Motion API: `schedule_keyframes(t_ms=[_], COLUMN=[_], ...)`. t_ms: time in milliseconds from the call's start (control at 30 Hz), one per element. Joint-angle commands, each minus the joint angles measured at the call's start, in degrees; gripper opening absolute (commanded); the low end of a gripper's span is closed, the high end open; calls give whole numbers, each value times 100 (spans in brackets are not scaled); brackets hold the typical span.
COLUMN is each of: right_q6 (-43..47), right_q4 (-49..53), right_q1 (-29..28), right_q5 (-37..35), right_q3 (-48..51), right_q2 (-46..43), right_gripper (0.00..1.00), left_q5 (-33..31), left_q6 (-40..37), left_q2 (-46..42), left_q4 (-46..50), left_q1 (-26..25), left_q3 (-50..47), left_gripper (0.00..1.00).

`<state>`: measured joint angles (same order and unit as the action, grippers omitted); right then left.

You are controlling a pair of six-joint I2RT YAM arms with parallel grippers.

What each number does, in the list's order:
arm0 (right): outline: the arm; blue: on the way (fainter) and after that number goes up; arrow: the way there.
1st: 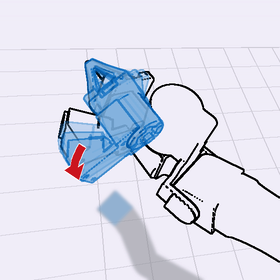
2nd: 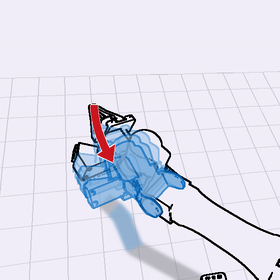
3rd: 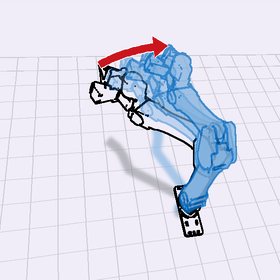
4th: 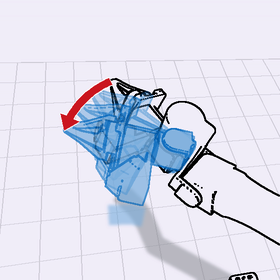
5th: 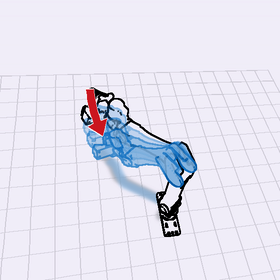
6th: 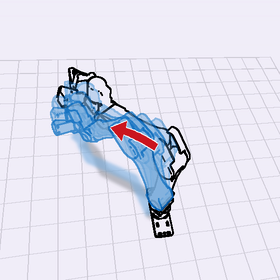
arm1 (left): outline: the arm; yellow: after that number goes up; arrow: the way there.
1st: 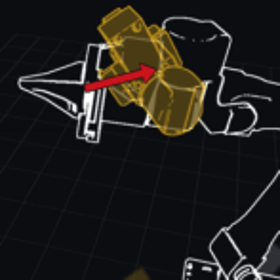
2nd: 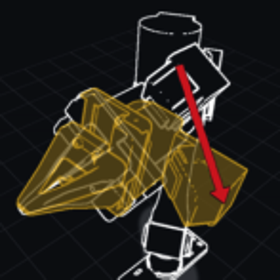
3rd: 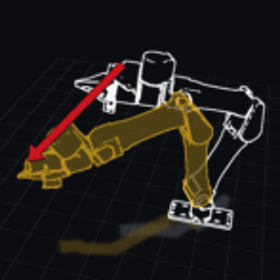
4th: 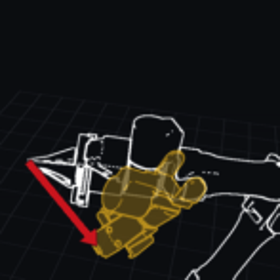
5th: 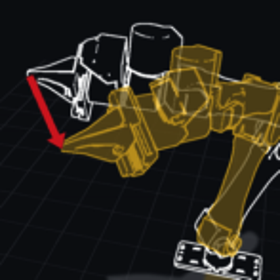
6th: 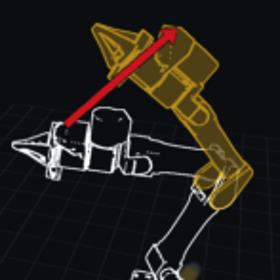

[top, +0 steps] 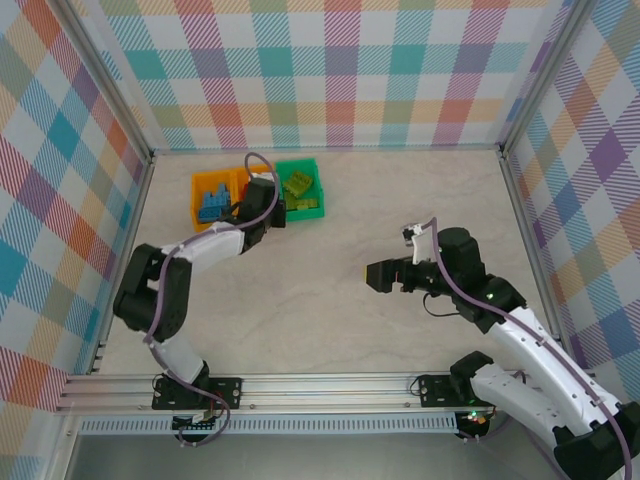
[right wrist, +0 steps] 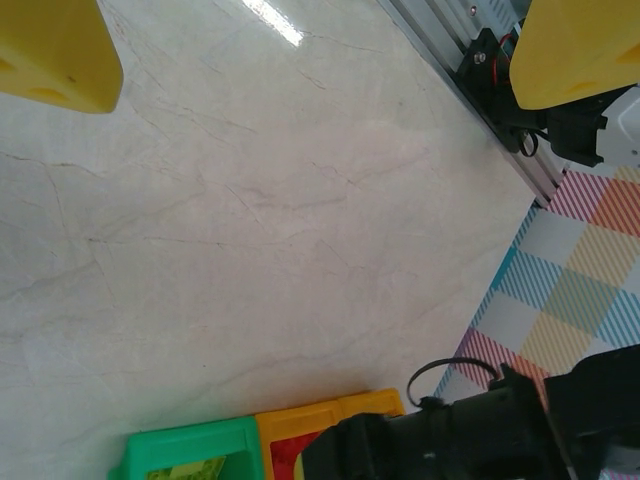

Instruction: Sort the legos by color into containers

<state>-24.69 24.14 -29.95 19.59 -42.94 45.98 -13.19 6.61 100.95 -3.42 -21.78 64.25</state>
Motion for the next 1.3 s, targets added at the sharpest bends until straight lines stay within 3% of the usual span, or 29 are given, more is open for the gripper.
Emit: schedule_keyframes(t_ms=[0, 67, 167, 267, 467, 733, 800, 967, 1100, 1167, 1267], right_q6=[-27, -57, -203, -352, 4, 718, 1032, 1976, 1941, 2227, 2436], right_q4=[-85, 33, 215, 368, -50, -2188, -2626, -5345, -5036, -5389, -8060], right_q1=[35, 34, 40, 104, 945, 2401, 2740, 3029, 3083, 3008, 2866], right_q5=[-17, -206, -782, -1585, -2595, -3529, -3540, -3078, -2653, -2195, -2149], right_q3=[24, 49, 42, 40, 152, 757, 727, 1369, 733, 912, 2223], right_q2=[-138, -175, -199, -65, 703, 2218, 2618, 3585, 4266, 4270, 4276], right_gripper=[100, 100, 100, 100, 100, 100, 100, 100, 100, 100, 100], left_q5=[-148, -126, -69, 27, 212, -1014, -1329, -1440, -1106, -1072, -779], left_q6=[186, 216, 188, 144, 595, 162, 3, -353, -1024, -1187, -1081], left_q2=[320, 461, 501, 199, -1501, -4151, -4421, -4506, -4128, -3965, -3699], left_q4=[-352, -259, -134, -115, -222, 338, 175, -500, -1302, -1799, -2395], left_q1=[331, 465, 623, 666, 658, 684, 713, 908, 992, 1012, 1195], left_q3=[643, 970, 1286, 1199, -393, -2585, -3029, -3790, -4147, -4331, -4474], left_gripper=[28, 33, 55, 66, 78, 96, 99, 100, 100, 100, 100])
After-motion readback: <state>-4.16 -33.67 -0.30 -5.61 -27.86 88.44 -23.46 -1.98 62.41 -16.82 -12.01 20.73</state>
